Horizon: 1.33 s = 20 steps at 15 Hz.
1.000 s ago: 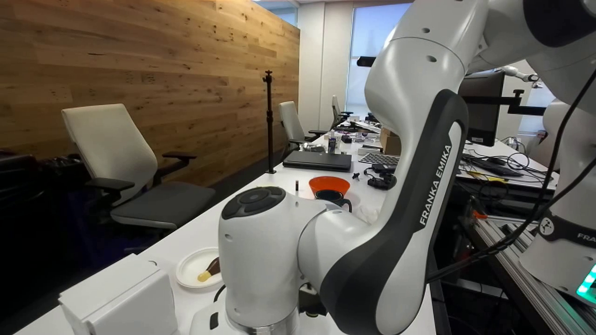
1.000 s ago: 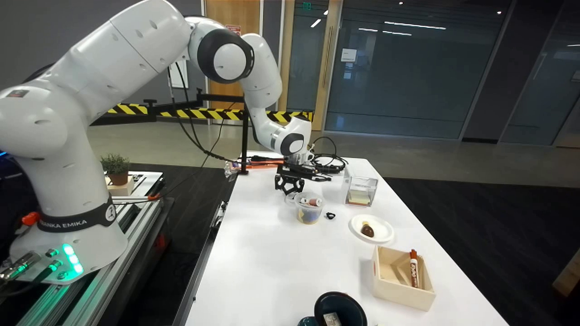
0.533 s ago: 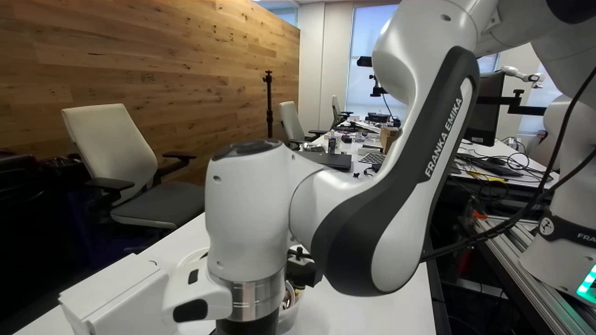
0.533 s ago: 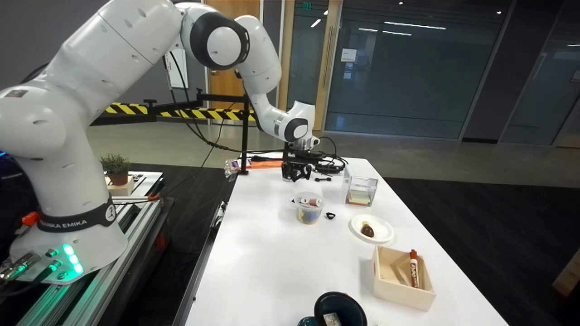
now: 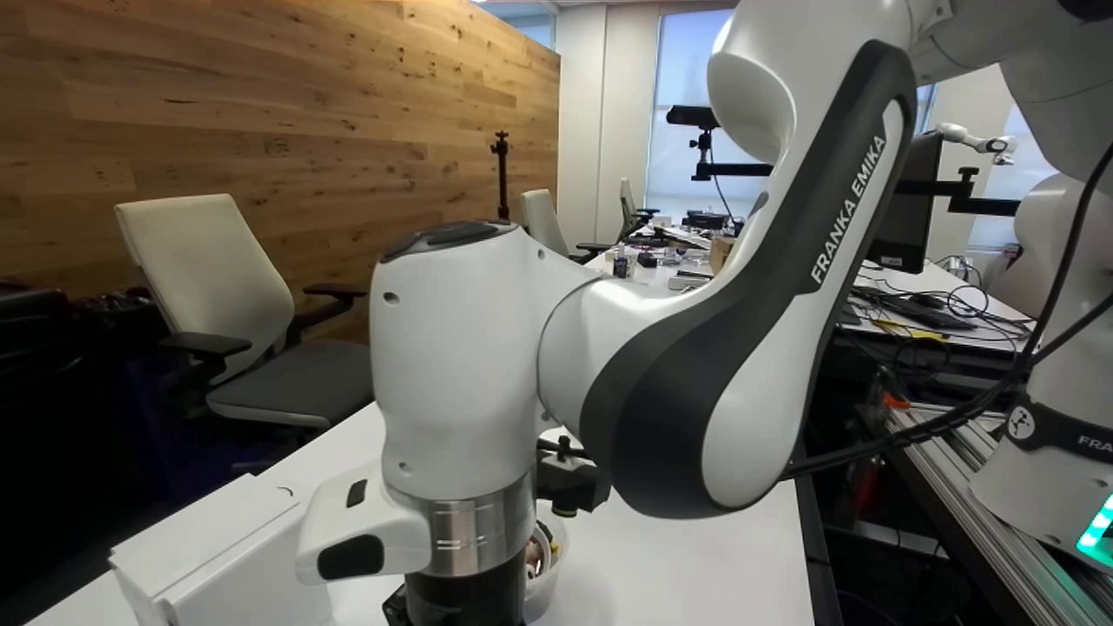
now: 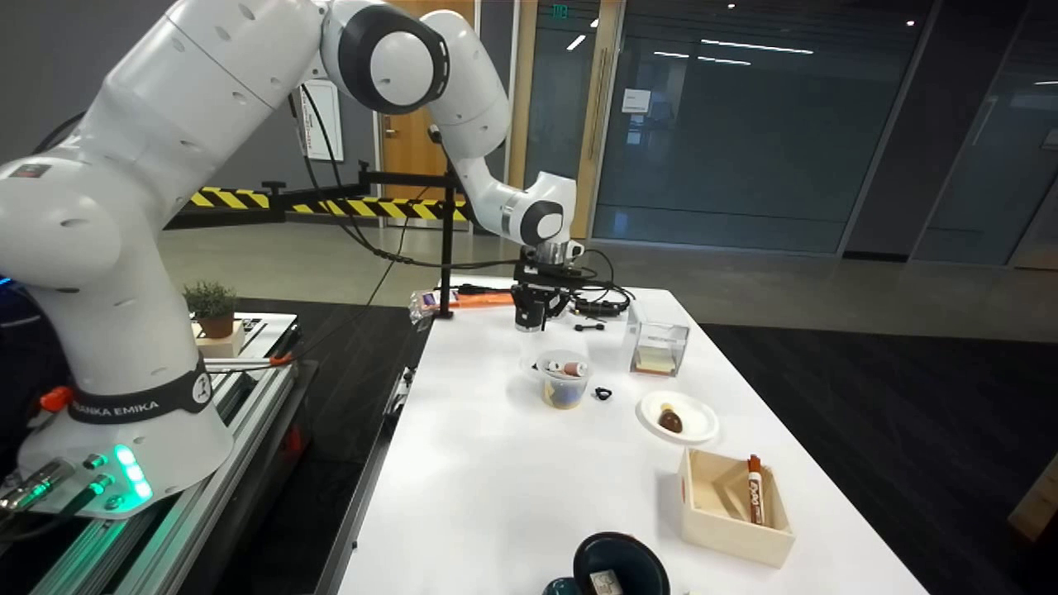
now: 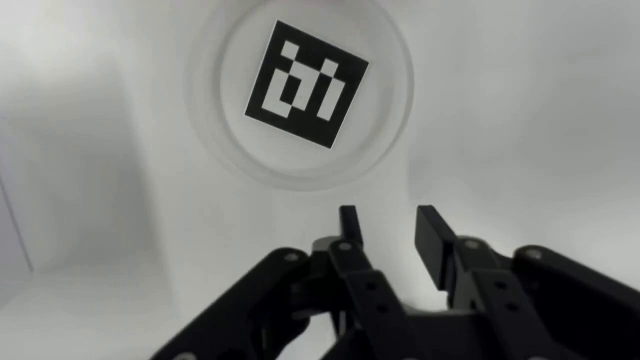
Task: Put the lid on the clear bowl.
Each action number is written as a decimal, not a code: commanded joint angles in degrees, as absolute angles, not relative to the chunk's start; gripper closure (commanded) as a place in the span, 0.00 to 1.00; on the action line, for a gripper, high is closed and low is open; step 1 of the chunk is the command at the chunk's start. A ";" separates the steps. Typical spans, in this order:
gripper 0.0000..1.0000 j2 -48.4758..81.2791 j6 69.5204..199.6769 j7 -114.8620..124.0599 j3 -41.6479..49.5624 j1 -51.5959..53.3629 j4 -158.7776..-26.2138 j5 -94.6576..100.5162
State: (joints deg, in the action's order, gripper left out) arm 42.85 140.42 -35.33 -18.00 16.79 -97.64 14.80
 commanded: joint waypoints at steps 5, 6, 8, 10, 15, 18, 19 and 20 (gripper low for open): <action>0.05 41.83 137.65 -32.66 -17.16 16.48 -100.72 14.38; 0.01 41.91 137.49 -32.59 -17.09 16.41 -100.85 14.40; 0.00 41.89 137.47 -32.54 -17.11 16.19 -101.38 14.33; 0.00 42.02 137.88 -32.78 -17.33 16.15 -101.84 14.37; 0.00 43.02 139.08 -33.48 -18.31 16.07 -102.32 14.10; 0.00 44.08 139.66 -34.56 -18.95 15.50 -102.94 13.89; 0.00 44.58 139.78 -34.89 -19.05 15.43 -102.89 13.97; 0.00 45.27 139.95 -35.53 -19.20 15.34 -102.49 14.14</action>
